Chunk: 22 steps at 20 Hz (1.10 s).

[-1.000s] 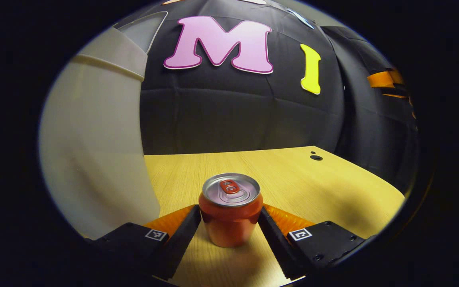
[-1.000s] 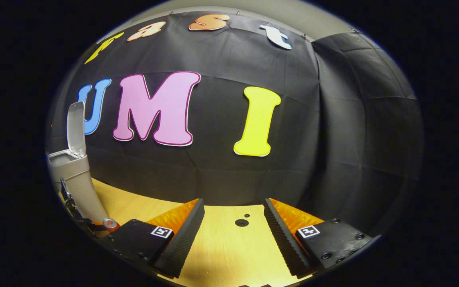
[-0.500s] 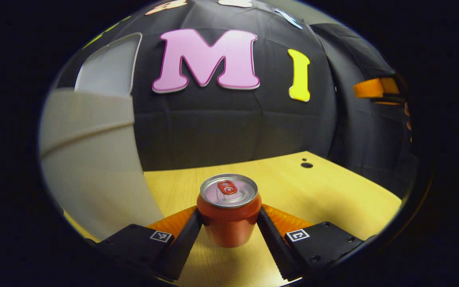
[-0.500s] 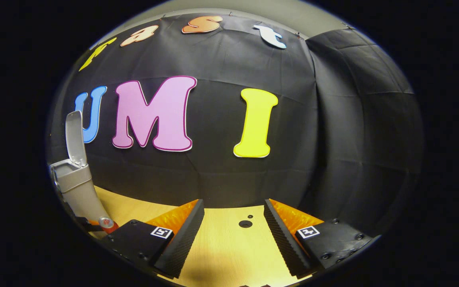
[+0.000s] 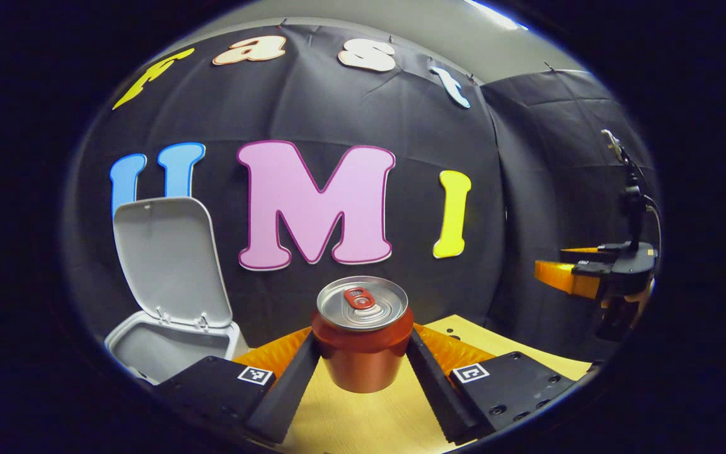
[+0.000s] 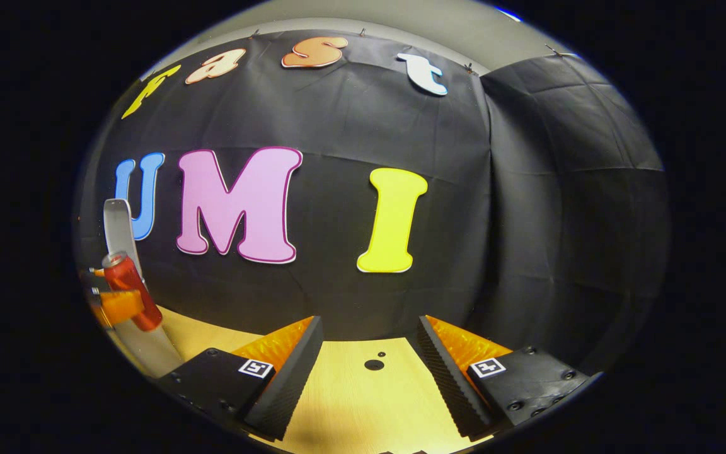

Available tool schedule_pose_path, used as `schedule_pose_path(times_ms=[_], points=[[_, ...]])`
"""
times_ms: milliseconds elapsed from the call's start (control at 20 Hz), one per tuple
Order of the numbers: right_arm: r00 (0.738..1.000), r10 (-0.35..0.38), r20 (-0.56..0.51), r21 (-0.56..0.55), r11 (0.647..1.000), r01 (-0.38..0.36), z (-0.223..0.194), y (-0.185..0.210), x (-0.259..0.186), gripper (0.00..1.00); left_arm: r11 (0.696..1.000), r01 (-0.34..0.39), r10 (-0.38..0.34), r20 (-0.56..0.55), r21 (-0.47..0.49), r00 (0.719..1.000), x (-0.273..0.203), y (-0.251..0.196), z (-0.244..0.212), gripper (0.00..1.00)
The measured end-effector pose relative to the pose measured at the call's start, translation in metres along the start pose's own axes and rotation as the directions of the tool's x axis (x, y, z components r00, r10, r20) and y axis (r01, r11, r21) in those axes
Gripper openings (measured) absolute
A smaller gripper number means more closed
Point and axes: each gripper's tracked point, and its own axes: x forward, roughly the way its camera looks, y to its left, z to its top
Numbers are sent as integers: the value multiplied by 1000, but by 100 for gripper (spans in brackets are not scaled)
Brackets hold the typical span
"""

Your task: Press the lid of the desktop garbage bin to open it, pick up the crumpled paper on the desktop and throw it into the bin, then pick up the pop can on the desktop and drop it into the bin, and finally close the garbage bin lid.

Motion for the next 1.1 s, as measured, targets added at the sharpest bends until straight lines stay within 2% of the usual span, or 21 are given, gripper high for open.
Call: schedule_pose_path(times_ms=[150, 350, 600, 850, 1100], points=[[1000, -3, 24, -3, 1000, 3, 22, 1, -9, 97, 999, -36, 36, 48, -2, 998, -11, 37, 32, 88], [999, -9, 52, 28, 1000, 8, 47, 5, -12, 97, 986, -162, 159, 68, 41, 985, -31, 111, 46, 88], [997, -12, 74, 51, 999, 8, 56, 6, -15, 97, 954, -297, 298, -20, 34, 954, -54, 189, 0, 88], [999, -21, 37, 70, 997, 18, 42, 5, -20, 96, 942, -331, 327, -63, -50, 943, -57, 205, -28, 88], [999, 9, 30, 87, 996, -12, 36, 9, -21, 97, 923, -383, 378, -99, -45, 921, -54, 210, -42, 89]])
